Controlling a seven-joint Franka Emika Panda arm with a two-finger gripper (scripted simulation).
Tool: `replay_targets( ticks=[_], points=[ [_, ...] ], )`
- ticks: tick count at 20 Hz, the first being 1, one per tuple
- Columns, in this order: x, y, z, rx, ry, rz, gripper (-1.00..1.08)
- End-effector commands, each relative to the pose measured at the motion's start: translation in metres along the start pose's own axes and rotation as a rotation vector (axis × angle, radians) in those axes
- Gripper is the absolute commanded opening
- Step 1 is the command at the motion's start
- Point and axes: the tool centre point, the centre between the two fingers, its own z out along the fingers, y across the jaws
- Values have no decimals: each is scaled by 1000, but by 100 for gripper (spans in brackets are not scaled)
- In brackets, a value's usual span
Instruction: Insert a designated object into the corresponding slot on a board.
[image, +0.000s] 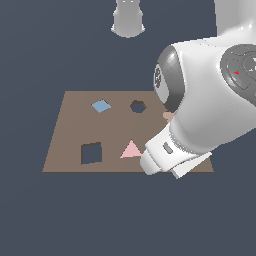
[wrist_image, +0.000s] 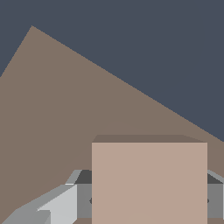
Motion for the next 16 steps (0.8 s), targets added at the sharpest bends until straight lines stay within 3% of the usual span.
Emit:
replay_targets(
  ticks=[1,16],
  points=[
    [0,-1,1,1,0,-1,-100],
    [-12,-5,-1,0,0,-105,-100]
  ],
)
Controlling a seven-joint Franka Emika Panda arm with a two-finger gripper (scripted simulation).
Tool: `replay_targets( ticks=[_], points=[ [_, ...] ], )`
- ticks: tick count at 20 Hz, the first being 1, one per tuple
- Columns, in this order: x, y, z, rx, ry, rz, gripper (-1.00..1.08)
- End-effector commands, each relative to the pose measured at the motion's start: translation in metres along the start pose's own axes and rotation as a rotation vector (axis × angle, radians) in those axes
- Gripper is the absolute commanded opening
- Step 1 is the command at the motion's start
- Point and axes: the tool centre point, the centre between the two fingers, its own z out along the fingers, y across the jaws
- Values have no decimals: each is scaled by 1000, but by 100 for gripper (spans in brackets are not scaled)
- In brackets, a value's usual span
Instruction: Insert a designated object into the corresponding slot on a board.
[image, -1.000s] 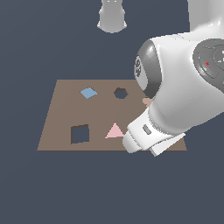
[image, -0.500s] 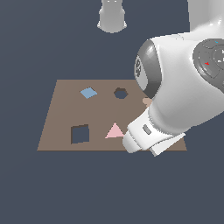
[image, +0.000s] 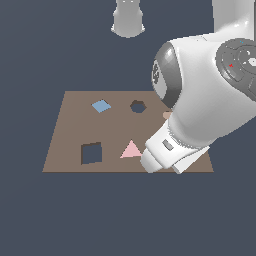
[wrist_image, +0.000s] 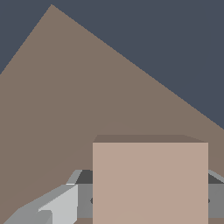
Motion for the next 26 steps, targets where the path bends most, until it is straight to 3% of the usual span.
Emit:
replay_targets(
  ticks=[1,11,26],
  points=[
    [-4,-2,-1,0,1,-41,-100],
    [-34,-10,-2,-1,1,-300,-100],
    [-98,0,-4,-2,1,-844,-100]
  ],
)
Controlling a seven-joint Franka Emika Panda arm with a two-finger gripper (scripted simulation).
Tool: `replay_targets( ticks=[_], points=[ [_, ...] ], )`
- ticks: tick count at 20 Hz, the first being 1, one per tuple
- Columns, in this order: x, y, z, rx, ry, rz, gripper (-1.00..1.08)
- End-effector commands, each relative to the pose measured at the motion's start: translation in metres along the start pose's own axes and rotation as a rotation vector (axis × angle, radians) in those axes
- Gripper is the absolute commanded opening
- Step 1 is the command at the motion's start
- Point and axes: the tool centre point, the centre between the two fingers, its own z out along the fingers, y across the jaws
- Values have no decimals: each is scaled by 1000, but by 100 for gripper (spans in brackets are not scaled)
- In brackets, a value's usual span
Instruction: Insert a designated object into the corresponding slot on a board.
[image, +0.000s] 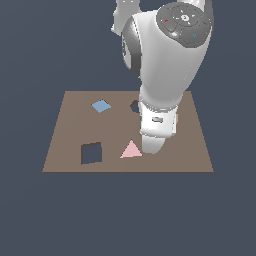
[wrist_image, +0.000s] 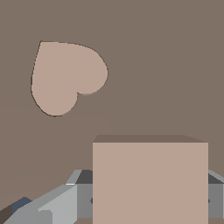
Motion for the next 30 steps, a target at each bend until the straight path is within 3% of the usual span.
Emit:
replay_targets(
  ticks=[1,15,30],
  points=[
    [-10,-4,-1,-1,0,-91,-100],
    [-67,-8,-2,-2,0,-565,-100],
    [-122,17,-4,-2,-1,-1049,-100]
  ],
)
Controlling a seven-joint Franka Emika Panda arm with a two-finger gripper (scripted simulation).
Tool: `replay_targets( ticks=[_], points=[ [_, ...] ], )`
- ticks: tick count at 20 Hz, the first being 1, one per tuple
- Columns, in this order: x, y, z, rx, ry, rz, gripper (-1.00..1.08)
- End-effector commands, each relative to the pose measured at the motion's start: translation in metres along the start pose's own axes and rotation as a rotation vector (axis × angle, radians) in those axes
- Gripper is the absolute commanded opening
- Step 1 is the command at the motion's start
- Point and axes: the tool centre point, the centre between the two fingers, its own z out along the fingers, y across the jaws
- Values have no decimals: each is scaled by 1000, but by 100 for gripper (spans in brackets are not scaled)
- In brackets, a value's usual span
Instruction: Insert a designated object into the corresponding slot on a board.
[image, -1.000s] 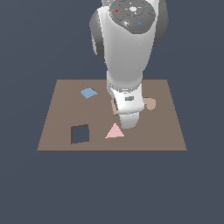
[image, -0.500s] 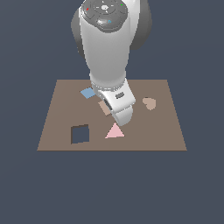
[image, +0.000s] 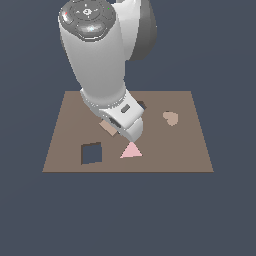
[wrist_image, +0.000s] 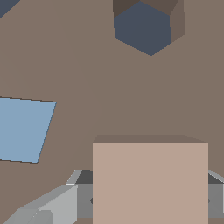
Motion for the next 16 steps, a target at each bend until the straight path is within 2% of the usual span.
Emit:
replay_targets(
  ticks=[1,16],
  points=[
    [-10,-3,-1,0,-1,-83,-100],
    [-69,-6,-2,0,0,-555,-100]
  ],
)
